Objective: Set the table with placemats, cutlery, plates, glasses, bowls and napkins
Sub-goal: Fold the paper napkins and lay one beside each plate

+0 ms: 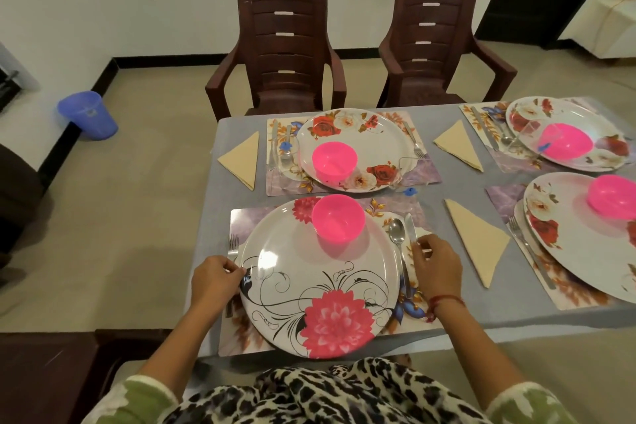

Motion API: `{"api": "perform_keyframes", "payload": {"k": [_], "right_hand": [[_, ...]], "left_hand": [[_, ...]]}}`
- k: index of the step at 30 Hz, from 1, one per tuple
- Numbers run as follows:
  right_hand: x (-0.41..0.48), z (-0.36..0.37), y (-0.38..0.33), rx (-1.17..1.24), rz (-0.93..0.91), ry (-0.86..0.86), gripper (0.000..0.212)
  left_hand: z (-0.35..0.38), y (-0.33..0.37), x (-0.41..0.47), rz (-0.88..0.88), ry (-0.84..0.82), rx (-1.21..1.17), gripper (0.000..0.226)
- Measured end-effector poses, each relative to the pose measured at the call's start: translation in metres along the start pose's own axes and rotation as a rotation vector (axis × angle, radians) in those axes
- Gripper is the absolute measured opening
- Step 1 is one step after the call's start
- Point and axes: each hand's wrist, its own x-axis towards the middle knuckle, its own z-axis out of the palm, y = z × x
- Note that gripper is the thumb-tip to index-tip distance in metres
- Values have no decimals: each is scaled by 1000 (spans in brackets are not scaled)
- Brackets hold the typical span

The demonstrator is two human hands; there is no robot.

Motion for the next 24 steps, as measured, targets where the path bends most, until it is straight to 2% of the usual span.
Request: {"api": "perform_keyframes", "payload": {"k": [5, 12, 16, 18, 21, 22, 24], "right_hand": [[-54, 2, -10, -94, 20, -235, 17], [-53, 11, -10, 74, 144, -211, 12], [-50, 11, -11, 42, 140, -223, 13], [-51, 7, -14, -68, 71, -184, 16], [-41, 2, -29, -114, -181, -4, 17], [-34, 2, -35, -109, -283, 10, 19], [-14, 12, -47, -168, -435, -100, 37]], "left_hand": [[0, -2, 0, -14, -6, -16, 15], [-1, 2, 2, -15, -5, -18, 16], [-2, 1, 7, -4, -22, -24, 16], [-2, -2, 6, -12, -17, -45, 16], [-3, -4, 2, -17, 14, -101, 16], [-4, -5, 0, -12, 20, -113, 16], [-6, -7, -2, 2, 30, -133, 13]]}}
